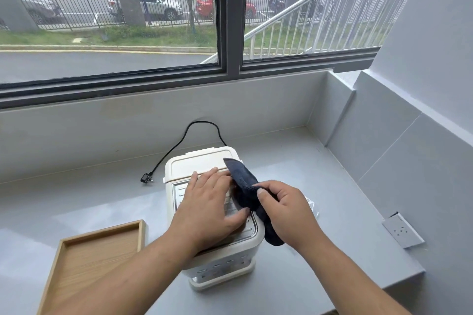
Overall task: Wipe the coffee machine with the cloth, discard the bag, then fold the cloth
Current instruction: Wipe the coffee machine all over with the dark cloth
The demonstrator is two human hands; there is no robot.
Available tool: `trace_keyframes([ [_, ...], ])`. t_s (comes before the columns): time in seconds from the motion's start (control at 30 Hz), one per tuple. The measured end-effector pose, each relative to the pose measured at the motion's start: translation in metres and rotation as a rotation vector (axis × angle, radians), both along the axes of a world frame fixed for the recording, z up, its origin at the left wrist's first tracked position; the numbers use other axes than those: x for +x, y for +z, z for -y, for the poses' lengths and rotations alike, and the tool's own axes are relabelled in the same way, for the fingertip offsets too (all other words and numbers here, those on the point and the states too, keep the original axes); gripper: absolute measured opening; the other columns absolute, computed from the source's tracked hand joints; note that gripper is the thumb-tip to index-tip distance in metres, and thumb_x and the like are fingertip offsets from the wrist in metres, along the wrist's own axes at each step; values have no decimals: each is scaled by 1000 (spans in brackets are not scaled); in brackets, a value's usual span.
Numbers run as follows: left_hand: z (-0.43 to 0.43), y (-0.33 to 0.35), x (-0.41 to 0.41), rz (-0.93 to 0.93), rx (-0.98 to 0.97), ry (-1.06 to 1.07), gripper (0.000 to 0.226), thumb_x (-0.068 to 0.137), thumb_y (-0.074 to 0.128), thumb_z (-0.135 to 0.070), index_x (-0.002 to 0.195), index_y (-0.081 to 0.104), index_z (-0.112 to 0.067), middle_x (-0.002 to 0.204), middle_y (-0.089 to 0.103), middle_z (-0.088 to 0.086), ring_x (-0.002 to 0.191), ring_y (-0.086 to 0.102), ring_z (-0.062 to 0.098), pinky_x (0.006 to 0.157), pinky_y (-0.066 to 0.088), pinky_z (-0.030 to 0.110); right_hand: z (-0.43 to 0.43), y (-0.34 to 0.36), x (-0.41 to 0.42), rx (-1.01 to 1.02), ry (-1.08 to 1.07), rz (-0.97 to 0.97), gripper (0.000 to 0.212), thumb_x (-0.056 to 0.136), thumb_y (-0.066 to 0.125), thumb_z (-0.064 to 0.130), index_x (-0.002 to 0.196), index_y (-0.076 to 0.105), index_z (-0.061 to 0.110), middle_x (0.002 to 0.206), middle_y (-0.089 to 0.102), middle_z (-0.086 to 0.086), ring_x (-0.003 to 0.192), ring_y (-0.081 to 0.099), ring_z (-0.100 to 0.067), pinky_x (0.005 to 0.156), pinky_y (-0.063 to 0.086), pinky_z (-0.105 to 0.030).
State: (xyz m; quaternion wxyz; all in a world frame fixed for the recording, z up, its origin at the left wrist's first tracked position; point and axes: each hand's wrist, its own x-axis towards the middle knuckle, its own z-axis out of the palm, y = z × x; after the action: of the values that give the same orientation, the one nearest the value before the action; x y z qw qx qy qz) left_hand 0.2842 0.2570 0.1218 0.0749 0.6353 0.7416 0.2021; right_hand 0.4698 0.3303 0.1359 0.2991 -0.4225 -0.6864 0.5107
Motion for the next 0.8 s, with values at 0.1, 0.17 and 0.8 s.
trace_keyframes([
  [0.1,1,6,-4,133,15,15,76,78,62,-69,144,40,-39,145,54,-14,146,36,12,130,10,43,-4,13,-14,-7,48,-23,24,92,58,29,101,80,29,89,79,14,87,71,-5,80,55,-25],
  [0.17,2,9,-8,235,31,33,80,75,69,-62,146,37,-43,137,56,-19,135,45,11,128,17,41,-7,19,-24,-33,81,-32,24,95,58,24,103,80,30,95,80,10,93,73,-8,86,58,-29],
  [0.8,27,25,-50,71,101,203,30,82,71,-22,76,42,-22,73,47,-10,80,51,28,67,41,42,7,25,-82,182,237,177,20,95,63,30,112,70,38,101,73,21,96,64,1,90,54,-30],
])
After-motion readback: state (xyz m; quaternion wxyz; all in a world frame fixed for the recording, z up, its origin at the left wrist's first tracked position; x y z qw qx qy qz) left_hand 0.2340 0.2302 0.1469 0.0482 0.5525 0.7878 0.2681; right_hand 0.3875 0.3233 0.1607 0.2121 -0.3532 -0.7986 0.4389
